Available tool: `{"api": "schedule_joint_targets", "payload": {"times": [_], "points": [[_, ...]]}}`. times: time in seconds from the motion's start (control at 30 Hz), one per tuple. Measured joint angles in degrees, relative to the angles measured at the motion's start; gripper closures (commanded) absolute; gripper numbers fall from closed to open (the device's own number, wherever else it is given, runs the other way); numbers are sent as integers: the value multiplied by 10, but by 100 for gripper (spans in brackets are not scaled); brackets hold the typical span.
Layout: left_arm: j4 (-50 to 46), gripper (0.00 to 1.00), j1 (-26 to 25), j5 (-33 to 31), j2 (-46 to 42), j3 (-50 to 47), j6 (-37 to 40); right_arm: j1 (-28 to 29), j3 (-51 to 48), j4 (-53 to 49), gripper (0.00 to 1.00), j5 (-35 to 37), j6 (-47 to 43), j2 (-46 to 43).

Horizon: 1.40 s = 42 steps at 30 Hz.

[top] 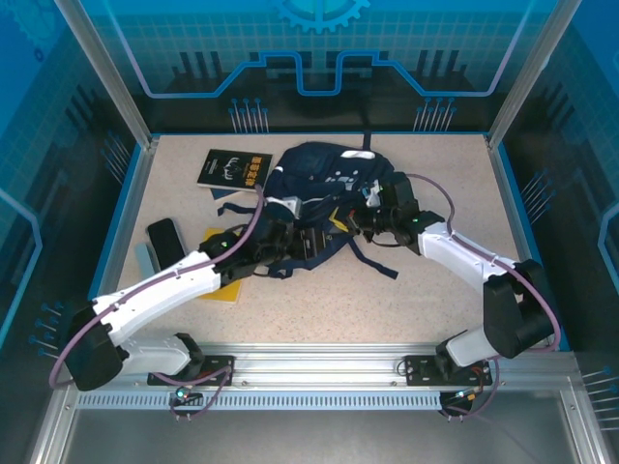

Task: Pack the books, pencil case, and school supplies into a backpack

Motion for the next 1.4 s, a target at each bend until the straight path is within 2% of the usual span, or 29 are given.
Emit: {"api": "schedule_joint_targets", "payload": {"times": [0.23,0.47,0.67,1.0,1.4], "points": [[57,53,-15,-2,48,-26,-50,12,27,-15,100,-3,-7,11],[116,53,-19,-47,70,-64,-75,35,58,-47,99,-22,-33,35],[133,64,-24,-86,73,-81,-92,38,58,-62,100,-27,-40,35],[174,70,-24,-97,90,-87,-85,38,58,-56,100,-37,-32,41],[204,95,-25,-107,101,-94,-72,39,57,-54,100,-35,-24,41]]}}
